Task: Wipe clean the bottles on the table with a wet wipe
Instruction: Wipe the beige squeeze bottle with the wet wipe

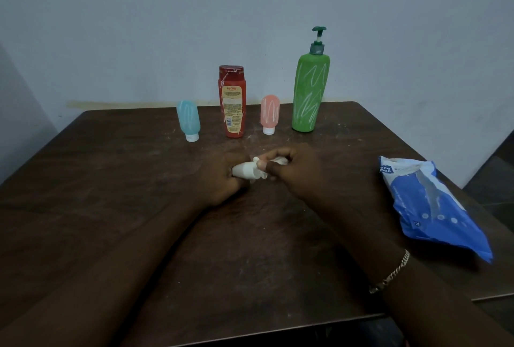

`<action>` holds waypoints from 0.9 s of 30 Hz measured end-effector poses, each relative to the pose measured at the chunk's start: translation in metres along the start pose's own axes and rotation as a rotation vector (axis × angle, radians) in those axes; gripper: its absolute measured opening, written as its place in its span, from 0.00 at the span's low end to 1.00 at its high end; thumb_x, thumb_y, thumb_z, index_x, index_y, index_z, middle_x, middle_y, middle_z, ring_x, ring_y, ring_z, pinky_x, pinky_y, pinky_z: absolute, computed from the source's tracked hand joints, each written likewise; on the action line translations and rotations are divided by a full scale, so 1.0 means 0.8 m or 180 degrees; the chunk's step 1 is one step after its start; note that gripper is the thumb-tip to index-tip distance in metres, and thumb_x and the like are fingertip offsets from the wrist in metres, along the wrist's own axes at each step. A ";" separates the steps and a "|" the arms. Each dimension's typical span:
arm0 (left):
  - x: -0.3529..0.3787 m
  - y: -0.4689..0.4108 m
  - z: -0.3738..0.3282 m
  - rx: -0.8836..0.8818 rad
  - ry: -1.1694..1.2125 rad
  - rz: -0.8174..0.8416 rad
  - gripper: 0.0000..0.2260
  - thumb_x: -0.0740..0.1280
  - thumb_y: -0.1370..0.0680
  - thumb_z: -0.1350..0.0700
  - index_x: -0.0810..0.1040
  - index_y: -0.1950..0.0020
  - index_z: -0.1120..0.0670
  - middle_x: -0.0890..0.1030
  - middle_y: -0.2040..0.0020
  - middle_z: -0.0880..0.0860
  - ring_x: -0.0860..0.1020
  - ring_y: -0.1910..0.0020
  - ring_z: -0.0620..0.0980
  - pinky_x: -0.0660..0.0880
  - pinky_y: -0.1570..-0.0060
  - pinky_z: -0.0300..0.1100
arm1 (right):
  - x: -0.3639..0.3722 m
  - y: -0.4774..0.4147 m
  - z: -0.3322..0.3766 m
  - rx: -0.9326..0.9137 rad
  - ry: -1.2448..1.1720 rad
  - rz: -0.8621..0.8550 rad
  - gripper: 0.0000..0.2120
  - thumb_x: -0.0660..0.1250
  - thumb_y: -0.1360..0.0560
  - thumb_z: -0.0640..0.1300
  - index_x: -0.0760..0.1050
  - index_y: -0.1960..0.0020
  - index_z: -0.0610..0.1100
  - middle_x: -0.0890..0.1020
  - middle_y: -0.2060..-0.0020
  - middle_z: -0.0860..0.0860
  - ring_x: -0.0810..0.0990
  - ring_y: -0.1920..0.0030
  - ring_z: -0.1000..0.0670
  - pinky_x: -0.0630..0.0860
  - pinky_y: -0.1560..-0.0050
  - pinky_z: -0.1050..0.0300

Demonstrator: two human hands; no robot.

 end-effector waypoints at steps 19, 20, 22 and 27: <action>-0.013 -0.004 0.012 -0.0036 -0.0083 -0.0664 0.19 0.72 0.26 0.56 0.79 0.35 0.46 0.83 0.42 0.48 0.79 0.43 0.46 0.76 0.40 0.50 | 0.001 0.009 0.011 -0.0263 0.0020 -0.0343 0.10 0.74 0.27 0.40 0.84 0.46 0.46 0.85 0.52 0.54 0.82 0.52 0.58 0.78 0.48 0.64; -0.015 -0.003 0.014 -0.0049 -0.0061 -0.0695 0.20 0.72 0.26 0.56 0.79 0.35 0.47 0.83 0.42 0.48 0.79 0.42 0.47 0.76 0.40 0.50 | 0.005 0.012 0.018 -0.0500 0.0241 -0.0364 0.10 0.74 0.28 0.39 0.84 0.47 0.46 0.85 0.52 0.53 0.82 0.51 0.57 0.77 0.47 0.64; -0.015 -0.003 0.017 -0.0114 -0.0042 -0.0680 0.21 0.72 0.26 0.57 0.78 0.33 0.48 0.83 0.40 0.49 0.79 0.40 0.48 0.76 0.38 0.52 | 0.008 0.014 0.015 -0.0677 0.0469 -0.0301 0.09 0.75 0.29 0.39 0.85 0.49 0.46 0.85 0.53 0.53 0.82 0.52 0.57 0.77 0.48 0.63; -0.010 -0.006 0.012 -0.0225 -0.0211 -0.0595 0.20 0.72 0.25 0.52 0.76 0.34 0.47 0.82 0.40 0.48 0.79 0.41 0.49 0.77 0.39 0.54 | -0.034 0.002 -0.015 -0.0020 0.0097 -0.0498 0.07 0.74 0.28 0.41 0.85 0.50 0.48 0.86 0.57 0.54 0.83 0.57 0.56 0.80 0.53 0.59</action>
Point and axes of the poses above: each hand's wrist, its own y-axis away from the middle knuckle, its own x-axis out of the palm, z = x × y, the point moved 9 cm from there along -y, towards the middle knuckle
